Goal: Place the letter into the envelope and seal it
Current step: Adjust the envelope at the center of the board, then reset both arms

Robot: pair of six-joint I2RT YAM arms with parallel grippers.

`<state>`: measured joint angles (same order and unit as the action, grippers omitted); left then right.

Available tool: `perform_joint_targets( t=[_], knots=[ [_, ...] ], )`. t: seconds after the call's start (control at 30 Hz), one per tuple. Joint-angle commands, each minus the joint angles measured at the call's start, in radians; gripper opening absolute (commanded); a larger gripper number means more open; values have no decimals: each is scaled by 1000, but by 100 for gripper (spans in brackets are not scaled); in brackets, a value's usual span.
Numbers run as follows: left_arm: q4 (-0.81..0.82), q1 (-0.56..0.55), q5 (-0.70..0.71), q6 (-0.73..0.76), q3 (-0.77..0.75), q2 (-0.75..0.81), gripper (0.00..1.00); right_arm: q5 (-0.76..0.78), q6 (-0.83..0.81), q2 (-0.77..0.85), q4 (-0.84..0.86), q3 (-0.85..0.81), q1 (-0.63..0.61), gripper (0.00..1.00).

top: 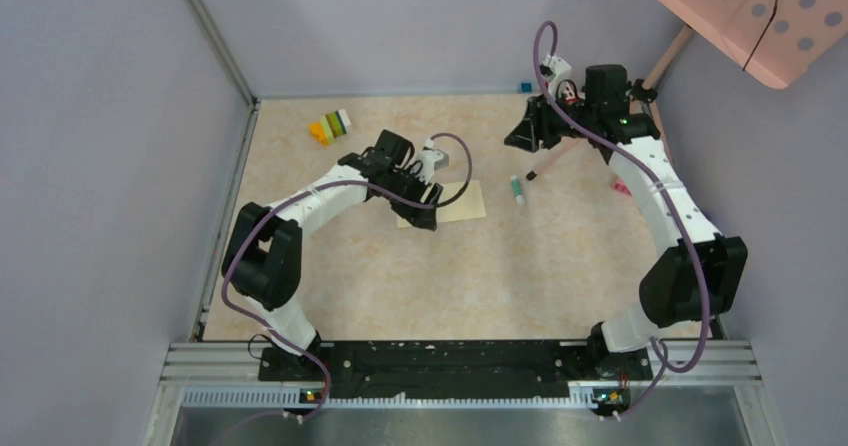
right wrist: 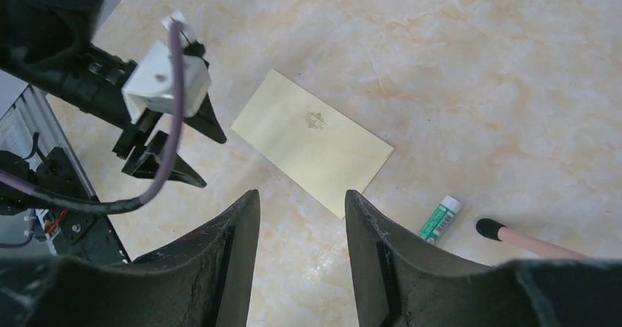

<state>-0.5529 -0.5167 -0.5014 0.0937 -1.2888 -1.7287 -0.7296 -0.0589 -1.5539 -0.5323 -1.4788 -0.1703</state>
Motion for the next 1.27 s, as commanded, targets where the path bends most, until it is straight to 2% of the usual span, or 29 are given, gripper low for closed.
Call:
perform_joint_targets(
  t=[0.0,0.03,0.1,0.13,0.17,0.2,0.33,0.43,0.57,0.67,0.77,0.93,1.1,1.23],
  knots=[
    [-126,16,41,195,85,24,69,3,-70,152,-30,-1,20,47],
    [-120,41,35,200,98,45,73,15,-98,190,-40,14,20,51],
    [-116,124,9,194,111,97,83,50,-146,288,-24,99,20,64],
    [-113,168,-11,188,114,133,88,71,-164,342,3,148,20,76],
    [-111,209,-19,180,117,171,93,99,-174,407,38,211,21,94],
    [-111,246,-19,175,118,213,94,134,-182,476,77,268,21,98],
    [-52,339,61,145,171,452,97,295,-199,715,202,469,19,99],
    [142,366,267,46,268,694,98,401,-184,859,250,561,19,99],
    [246,385,470,29,360,941,99,628,-38,943,277,590,17,99],
    [240,397,478,82,399,1082,99,747,-37,989,230,563,18,99],
    [126,405,484,85,362,1148,98,777,-50,1035,127,511,17,99],
    [102,409,677,49,378,1261,98,763,-121,1084,-38,417,17,99],
    [20,411,664,38,361,1338,99,742,-157,1097,-167,315,6,99],
    [-19,411,636,20,358,1350,99,752,-125,1097,-205,253,6,99]
  ],
)
